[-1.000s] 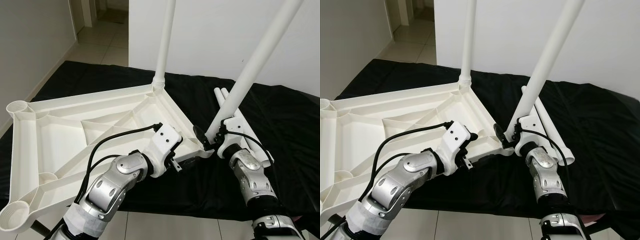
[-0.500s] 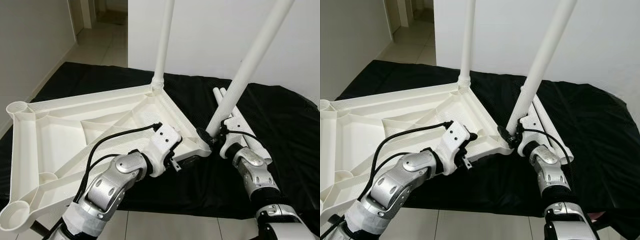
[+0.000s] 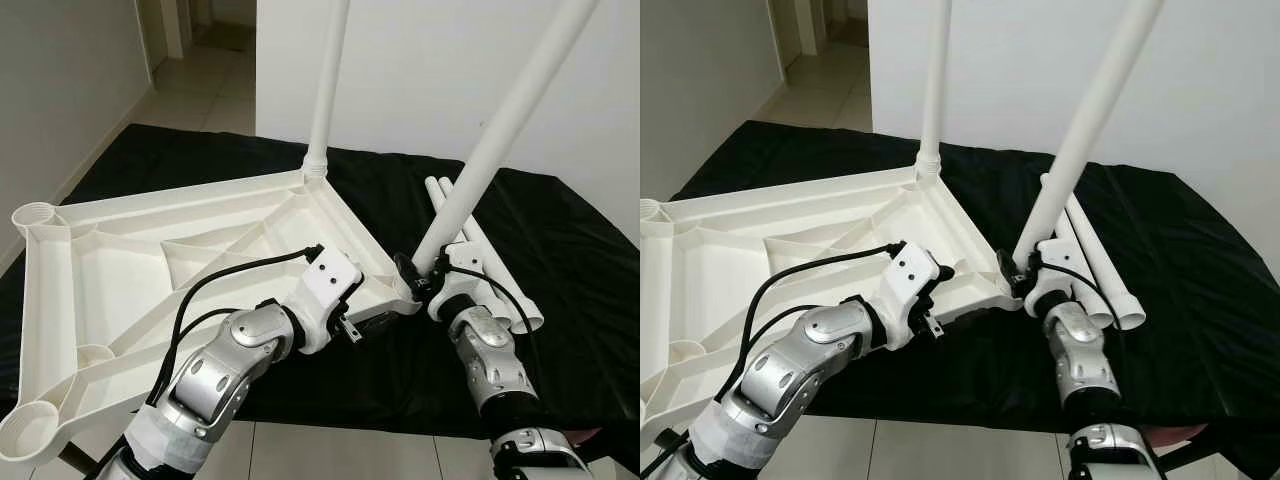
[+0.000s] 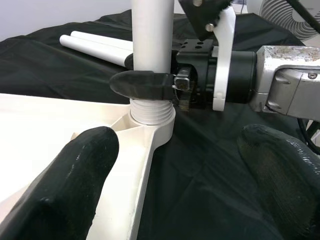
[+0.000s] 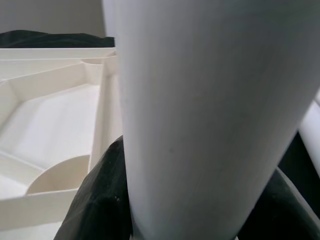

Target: Building children table

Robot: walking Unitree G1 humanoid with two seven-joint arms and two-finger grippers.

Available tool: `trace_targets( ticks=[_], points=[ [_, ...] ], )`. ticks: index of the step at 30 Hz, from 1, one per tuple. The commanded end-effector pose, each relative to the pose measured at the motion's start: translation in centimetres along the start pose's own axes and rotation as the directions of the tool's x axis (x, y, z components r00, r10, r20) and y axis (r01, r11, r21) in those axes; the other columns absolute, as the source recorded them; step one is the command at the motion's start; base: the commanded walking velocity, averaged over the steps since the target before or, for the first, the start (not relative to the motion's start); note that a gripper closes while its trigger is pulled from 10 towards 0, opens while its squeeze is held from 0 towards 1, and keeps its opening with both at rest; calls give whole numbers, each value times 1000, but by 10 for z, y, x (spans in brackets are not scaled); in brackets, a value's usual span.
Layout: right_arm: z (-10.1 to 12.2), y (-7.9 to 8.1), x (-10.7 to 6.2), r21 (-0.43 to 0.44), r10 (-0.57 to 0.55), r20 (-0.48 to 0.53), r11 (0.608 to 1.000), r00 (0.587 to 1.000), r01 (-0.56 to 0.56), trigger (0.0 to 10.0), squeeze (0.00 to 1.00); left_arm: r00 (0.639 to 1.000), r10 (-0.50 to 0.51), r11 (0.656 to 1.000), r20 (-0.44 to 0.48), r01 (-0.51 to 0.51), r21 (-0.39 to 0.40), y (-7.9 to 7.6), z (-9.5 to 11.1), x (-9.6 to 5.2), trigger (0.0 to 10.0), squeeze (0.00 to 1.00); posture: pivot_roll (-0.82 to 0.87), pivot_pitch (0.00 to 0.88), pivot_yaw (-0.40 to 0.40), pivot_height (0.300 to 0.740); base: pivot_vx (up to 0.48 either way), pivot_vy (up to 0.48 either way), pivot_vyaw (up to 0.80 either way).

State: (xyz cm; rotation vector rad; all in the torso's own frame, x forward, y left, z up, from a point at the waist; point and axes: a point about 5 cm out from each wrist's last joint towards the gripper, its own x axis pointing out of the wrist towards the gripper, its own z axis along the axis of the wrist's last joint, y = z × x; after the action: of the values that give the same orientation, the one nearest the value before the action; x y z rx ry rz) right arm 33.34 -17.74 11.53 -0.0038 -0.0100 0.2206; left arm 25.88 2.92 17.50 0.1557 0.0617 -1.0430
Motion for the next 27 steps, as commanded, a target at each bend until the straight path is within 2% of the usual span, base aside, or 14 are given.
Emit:
trace_targets(
  ticks=[1, 2, 3, 4, 5, 7, 8, 11, 13, 17, 19, 22, 23, 27],
  points=[
    [-26, 4, -8, -1, -35, -135, 999, 990, 35, 10000, 0, 999, -54, 999, 0, 54, -2, -7, 0, 3, 10000, 0, -18, 0, -82, 740, 0, 0, 0],
    [-26, 4, -8, -1, -35, -135, 999, 990, 35, 10000, 0, 999, -54, 999, 0, 54, -2, -7, 0, 3, 10000, 0, -18, 0, -82, 740, 0, 0, 0],
    [-24, 5, -10, 6, -120, -138, 992, 983, 122, 10000, 0, 998, -57, 998, 2, 57, -5, -8, 0, 4, 10000, 0, -24, 0, -86, 740, 0, 0, 0],
    [-24, 5, -10, 6, -120, -138, 992, 983, 122, 10000, 0, 998, -57, 998, 2, 57, -5, -8, 0, 4, 10000, 0, -24, 0, -86, 740, 0, 0, 0],
    [-22, 10, -14, 26, -195, -145, 979, 970, 201, 10000, 0, 998, -58, 998, 3, 58, -8, -9, 0, 5, 10000, 0, -27, 0, -87, 740, 0, 0, 0],
    [-19, 15, -18, 39, -264, -140, 962, 954, 272, 10000, 0, 998, -59, 998, 4, 59, -9, -10, 0, 5, 10000, 0, -29, 0, -88, 740, 0, 0, 0],
    [-19, 15, -18, 39, -264, -140, 962, 954, 272, 10000, 0, 998, -59, 998, 4, 59, -9, -10, 0, 5, 10000, 0, -29, 0, -88, 740, 0, 0, 0],
    [-14, 31, -28, 58, -355, -130, 930, 926, 364, 10000, 0, 998, -57, 998, 3, 57, -7, -9, -1, 6, 10000, 0, -30, 0, -89, 740, 0, 0, 0],
    [-12, 38, -31, 76, -370, -128, 921, 920, 381, 10000, 0, 999, -54, 999, 2, 54, -8, -7, -1, 6, 10000, 0, -29, 0, -88, 740, 0, 0, 0],
    [-12, 38, -31, 76, -370, -128, 921, 920, 381, 10000, 0, 999, -54, 999, 2, 54, -8, -7, -1, 6, 10000, 0, -29, 0, -88, 740, 0, 0, 0],
    [-9, 50, -35, 111, -343, -129, 927, 930, 357, 10000, 0, 999, -46, 999, -1, 46, -6, -4, -1, 4, 10000, 0, -30, 0, -85, 740, 0, 0, 0],
    [-7, 52, -37, 122, -332, -119, 930, 936, 346, 10000, 31, 999, -44, 999, -3, 44, -3, -3, -1, 3, 10000, 0, -29, 0, -82, 740, 0, 0, 0],
    [-6, 52, -38, 132, -322, -109, 933, 940, 335, 10000, 1000, 999, -42, 999, -4, 42, -1, -2, -1, 2, 10000, 0, -29, 0, -82, 740, 0, 0, 0],
    [-1, 52, -38, 144, -309, -83, 937, 948, 318, 10000, 1000, 999, -39, 999, -5, 39, 0, -1, 0, 2, 10000, 0, -28, 0, -84, 740, 0, 0, 0]
  ],
)
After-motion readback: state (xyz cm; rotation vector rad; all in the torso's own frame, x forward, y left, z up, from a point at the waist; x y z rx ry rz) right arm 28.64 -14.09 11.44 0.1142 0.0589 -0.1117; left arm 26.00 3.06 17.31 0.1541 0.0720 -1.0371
